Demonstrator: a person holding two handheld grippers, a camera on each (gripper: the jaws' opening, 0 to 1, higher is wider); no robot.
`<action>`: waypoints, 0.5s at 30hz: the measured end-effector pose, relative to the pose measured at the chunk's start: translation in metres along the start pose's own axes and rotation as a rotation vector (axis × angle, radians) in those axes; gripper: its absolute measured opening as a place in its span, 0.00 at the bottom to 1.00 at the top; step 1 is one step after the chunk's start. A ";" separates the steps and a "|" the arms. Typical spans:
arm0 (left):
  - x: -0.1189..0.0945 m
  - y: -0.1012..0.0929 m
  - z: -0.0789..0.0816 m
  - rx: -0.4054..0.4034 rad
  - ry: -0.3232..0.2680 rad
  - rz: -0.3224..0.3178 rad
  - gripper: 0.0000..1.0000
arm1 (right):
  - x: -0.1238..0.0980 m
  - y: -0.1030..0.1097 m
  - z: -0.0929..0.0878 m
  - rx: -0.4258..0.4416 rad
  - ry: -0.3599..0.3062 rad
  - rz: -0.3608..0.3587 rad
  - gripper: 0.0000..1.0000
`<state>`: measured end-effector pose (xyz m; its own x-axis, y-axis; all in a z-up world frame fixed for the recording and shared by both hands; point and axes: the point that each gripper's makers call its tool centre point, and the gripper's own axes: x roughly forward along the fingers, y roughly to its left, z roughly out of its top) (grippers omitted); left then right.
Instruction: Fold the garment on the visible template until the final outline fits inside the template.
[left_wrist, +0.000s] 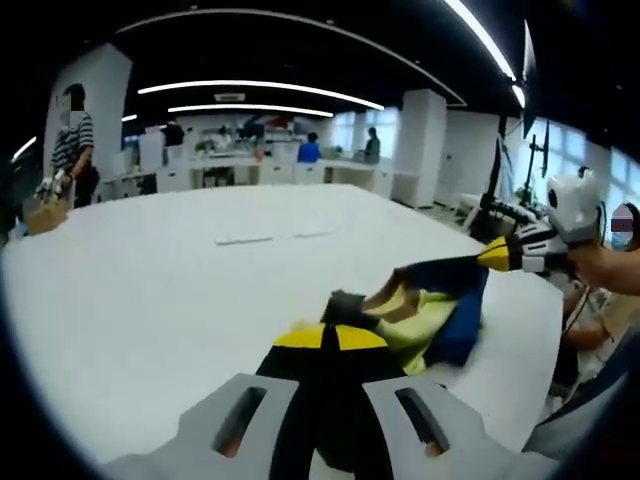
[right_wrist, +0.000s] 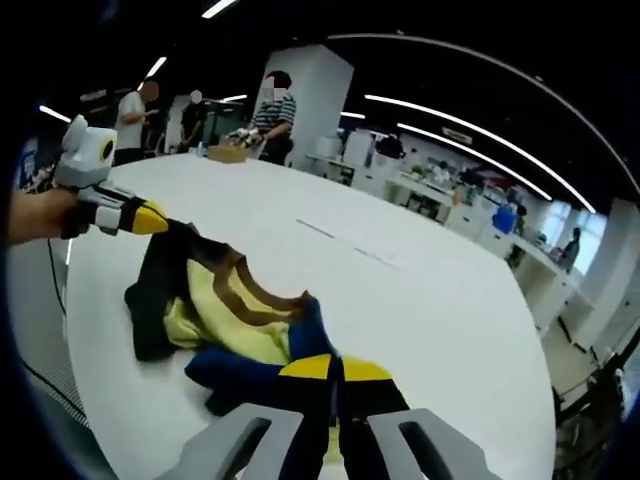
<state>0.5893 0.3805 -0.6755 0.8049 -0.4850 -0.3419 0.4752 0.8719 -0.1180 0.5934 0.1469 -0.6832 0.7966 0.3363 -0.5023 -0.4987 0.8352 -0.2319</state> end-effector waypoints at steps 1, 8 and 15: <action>-0.001 0.000 0.003 -0.001 -0.008 0.005 0.00 | 0.000 -0.003 0.001 -0.006 0.005 -0.004 0.00; -0.005 0.006 0.024 -0.009 -0.050 0.020 0.00 | -0.001 -0.014 0.008 -0.008 0.002 -0.014 0.00; -0.004 0.012 0.043 -0.026 -0.088 0.017 0.00 | 0.001 -0.030 0.019 -0.006 -0.007 -0.022 0.00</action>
<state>0.6075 0.3902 -0.6352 0.8413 -0.4733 -0.2611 0.4530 0.8809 -0.1373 0.6154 0.1303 -0.6606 0.8098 0.3209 -0.4911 -0.4830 0.8398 -0.2478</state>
